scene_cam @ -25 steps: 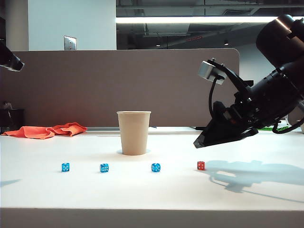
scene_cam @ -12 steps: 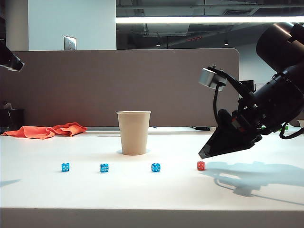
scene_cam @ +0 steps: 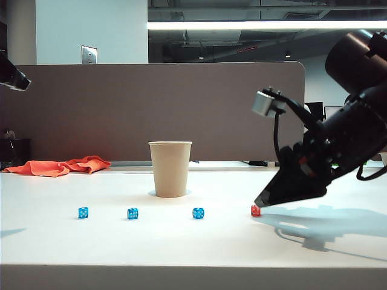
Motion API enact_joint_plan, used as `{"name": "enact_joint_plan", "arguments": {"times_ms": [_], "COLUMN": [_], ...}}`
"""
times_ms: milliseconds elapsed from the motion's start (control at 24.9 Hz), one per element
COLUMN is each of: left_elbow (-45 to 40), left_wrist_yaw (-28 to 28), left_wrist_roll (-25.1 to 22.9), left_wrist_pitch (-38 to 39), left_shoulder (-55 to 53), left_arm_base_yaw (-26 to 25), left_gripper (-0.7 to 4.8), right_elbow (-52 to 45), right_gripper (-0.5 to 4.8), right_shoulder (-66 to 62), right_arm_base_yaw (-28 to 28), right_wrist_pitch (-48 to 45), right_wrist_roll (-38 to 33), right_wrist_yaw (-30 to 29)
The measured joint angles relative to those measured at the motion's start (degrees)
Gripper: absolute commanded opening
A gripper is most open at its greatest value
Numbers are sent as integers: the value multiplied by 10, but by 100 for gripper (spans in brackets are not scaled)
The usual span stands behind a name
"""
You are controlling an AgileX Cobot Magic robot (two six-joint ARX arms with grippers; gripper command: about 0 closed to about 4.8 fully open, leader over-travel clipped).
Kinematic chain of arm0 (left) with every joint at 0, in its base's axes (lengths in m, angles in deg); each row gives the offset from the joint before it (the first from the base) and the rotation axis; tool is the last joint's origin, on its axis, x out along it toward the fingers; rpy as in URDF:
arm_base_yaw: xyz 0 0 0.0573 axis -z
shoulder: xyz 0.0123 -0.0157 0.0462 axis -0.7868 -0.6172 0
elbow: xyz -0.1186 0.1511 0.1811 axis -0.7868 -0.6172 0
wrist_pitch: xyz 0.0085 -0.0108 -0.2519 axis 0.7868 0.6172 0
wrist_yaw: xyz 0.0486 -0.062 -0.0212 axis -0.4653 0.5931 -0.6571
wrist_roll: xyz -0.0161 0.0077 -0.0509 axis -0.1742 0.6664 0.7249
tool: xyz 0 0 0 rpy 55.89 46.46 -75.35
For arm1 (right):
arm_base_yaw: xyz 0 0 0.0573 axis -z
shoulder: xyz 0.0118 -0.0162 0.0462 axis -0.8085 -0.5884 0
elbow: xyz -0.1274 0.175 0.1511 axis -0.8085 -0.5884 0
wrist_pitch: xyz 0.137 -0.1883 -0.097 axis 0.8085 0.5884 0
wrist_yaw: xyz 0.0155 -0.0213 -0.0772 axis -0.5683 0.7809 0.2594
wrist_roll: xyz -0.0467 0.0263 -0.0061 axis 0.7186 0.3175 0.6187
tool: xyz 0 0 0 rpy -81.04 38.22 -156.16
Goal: Pick up the dice with a different color and drop it into the paper cup.
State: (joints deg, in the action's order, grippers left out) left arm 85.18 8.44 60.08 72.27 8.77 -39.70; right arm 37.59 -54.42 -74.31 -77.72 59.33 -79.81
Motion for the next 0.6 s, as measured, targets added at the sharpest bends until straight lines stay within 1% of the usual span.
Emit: {"name": "enact_joint_plan", "arguments": {"times_ms": [361,602], "left_elbow": [0,0], "left_wrist_yaw": [0,0], "left_wrist_roll": [0,0], "left_wrist_pitch": [0,0], "left_shoulder": [0,0], "left_arm_base_yaw": [0,0], "left_gripper": [-6,-6], "right_elbow": [0,0], "right_gripper": [261,262], "right_shoulder": [-5,-31], "right_arm_base_yaw": [0,0], "right_wrist_pitch": [-16,-52], "right_wrist_roll": [3,3], "right_wrist_yaw": [0,1]}}
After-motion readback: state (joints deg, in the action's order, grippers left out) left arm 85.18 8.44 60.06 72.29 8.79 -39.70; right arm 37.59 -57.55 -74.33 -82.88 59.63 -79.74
